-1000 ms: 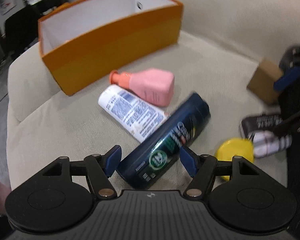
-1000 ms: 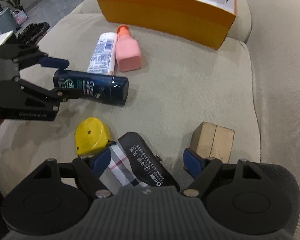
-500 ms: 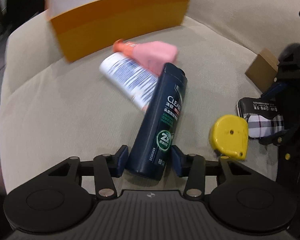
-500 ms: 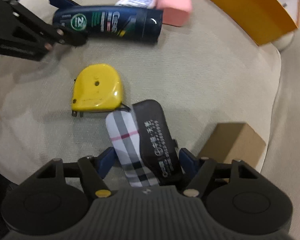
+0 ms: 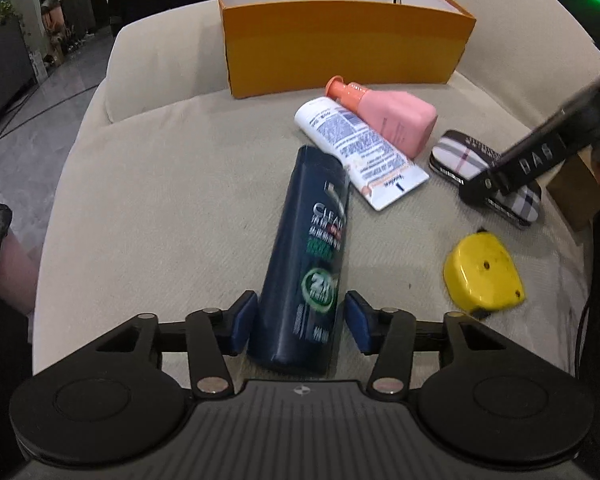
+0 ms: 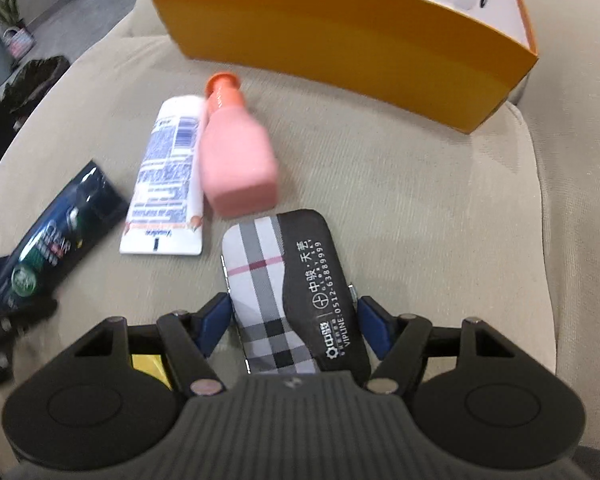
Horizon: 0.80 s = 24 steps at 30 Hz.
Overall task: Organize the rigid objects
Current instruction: 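Grasp the plaid glasses case with the right tool while the left tool grasps the dark blue shampoo bottle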
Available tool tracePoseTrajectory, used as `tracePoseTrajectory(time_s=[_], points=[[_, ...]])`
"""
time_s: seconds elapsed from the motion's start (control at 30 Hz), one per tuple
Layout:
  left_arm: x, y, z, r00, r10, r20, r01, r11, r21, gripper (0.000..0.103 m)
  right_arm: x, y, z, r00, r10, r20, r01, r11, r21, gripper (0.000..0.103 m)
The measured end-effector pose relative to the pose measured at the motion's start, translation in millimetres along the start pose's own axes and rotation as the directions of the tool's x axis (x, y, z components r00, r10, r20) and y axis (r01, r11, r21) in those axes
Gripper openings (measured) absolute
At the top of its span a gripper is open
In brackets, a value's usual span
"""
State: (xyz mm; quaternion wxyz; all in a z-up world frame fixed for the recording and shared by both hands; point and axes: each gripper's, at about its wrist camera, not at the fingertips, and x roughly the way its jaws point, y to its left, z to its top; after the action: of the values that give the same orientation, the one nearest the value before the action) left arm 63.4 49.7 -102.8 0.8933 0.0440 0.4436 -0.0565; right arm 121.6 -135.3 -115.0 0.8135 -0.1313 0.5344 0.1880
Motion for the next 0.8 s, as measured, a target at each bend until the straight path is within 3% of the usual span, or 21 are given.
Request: tracePoseTrajectory(time_s=[0.27,0.33,0.37,0.47,0.8], points=[[14.1,-12.9,8.1,0.999,0.015,0.037,-0.016,1.000,0.020,0.060,-2.3,-3.2,-19.5,1.000,-0.006,0.015,0.006,1.000,-0.002,0.072],[12.5,-13.7,8.0,0.999,0.018,0.039,-0.019,1.000,0.016,0.055,-2.6,-0.8,-25.4,0.999,-0.008,0.031,0.008,1.000,-0.007,0.072],[11.3,-13.2,8.4,0.999,0.018,0.040,-0.019,1.000,0.008,0.046,-1.7,0.3,-27.1,0.999,-0.012,0.033,0.012,1.000,-0.012,0.073],[8.0,-10.9,9.8,0.999,0.005,0.038,-0.004,1.000,-0.015,0.040,0.3,-0.8,-28.8,0.999,-0.011,0.035,0.012,1.000,-0.018,0.071],[-5.2,-3.6,16.1,0.998,-0.024,0.054,0.028,0.998,-0.060,0.038,-12.2,-8.8,-31.1,0.998,0.029,0.049,-0.030,0.999,0.032,0.066]])
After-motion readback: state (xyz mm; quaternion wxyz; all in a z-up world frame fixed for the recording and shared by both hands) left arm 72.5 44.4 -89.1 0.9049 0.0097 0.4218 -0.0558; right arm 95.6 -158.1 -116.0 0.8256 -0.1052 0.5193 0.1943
